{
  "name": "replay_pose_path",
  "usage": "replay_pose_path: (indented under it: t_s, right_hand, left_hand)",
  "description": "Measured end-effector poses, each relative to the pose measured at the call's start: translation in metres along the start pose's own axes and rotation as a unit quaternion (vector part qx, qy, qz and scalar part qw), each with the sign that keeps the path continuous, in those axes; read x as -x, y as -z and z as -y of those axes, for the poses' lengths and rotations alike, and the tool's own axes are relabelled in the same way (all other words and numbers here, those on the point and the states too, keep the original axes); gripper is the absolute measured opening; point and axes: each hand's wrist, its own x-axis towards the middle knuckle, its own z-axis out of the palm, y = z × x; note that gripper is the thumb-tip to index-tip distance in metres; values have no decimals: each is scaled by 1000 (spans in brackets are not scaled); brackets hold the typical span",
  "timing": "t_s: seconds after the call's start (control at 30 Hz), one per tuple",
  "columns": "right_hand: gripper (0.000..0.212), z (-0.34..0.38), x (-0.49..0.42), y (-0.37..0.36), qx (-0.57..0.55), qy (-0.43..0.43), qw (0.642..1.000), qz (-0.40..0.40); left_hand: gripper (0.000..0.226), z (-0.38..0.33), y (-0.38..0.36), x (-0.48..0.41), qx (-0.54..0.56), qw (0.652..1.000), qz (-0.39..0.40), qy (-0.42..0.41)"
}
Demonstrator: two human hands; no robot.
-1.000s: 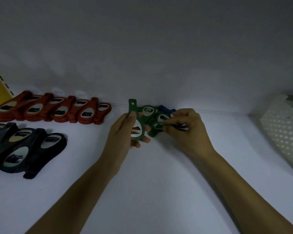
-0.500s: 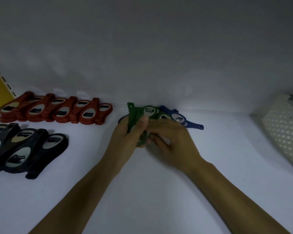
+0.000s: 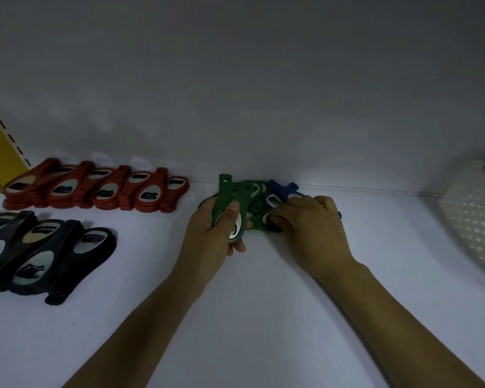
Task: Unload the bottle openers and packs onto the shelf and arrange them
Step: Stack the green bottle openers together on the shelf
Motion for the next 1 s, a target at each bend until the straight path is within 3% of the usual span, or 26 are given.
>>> replay_pose_path:
  t_s: [0.07, 0.17, 0.27, 0.37, 0.47, 0.53, 0.6, 0.63, 0.7, 0.73, 0.8, 0.87, 0.93, 1.0]
  right_hand:
    - [16, 2, -2, 0, -31, 2, 1000, 3]
    - [43, 7, -2, 2, -75, -3, 995, 68]
    - [31, 7, -2, 5, -77, 5, 995, 61]
    - [24, 11, -3, 7, 1, 33, 999, 39]
    - [18, 15, -5, 9, 20, -39, 999, 26]
    - [24, 12, -6, 6, -37, -109, 993, 36]
    - [18, 9, -6, 6, -216, -198, 956, 18]
    - [17, 11, -5, 8, -335, -228, 914, -5]
    - [19, 18, -3, 8, -492, -235, 838, -6]
    - [19, 22, -1, 6, -513, -214, 832, 10]
    - [20, 32, 2, -1, -486, -159, 859, 33]
    - [22, 34, 4, -8, -426, -134, 895, 3]
    - [19, 33, 3, -11, -385, -134, 912, -46]
    - [7, 34, 3, -11, -297, -76, 948, -83]
  left_hand:
    - [14, 0, -1, -1, 22, 1000, -7, 8]
    - [22, -1, -1, -1, 54, 998, -24, 19]
    - [21, 0, 0, -1, 54, 998, -30, 12]
    - [22, 0, 0, 0, 59, 998, -31, -1]
    - [25, 0, 0, -1, 65, 997, -37, -11]
    - [26, 0, 0, -1, 70, 997, -39, -13]
    - [25, 1, -1, -2, 68, 997, -42, -15]
    - [23, 2, -1, -2, 59, 997, -40, -18]
    - [16, 3, -3, -3, 28, 999, -24, -29]
    - [16, 5, -3, -2, 10, 999, -13, -35]
    - [24, 8, -3, -1, -25, 998, -3, -49]
    - [26, 10, -2, -1, -32, 998, -19, -56]
    - [28, 9, -1, -1, 8, 998, -43, -49]
    - [28, 6, -1, -3, 73, 995, -66, -34]
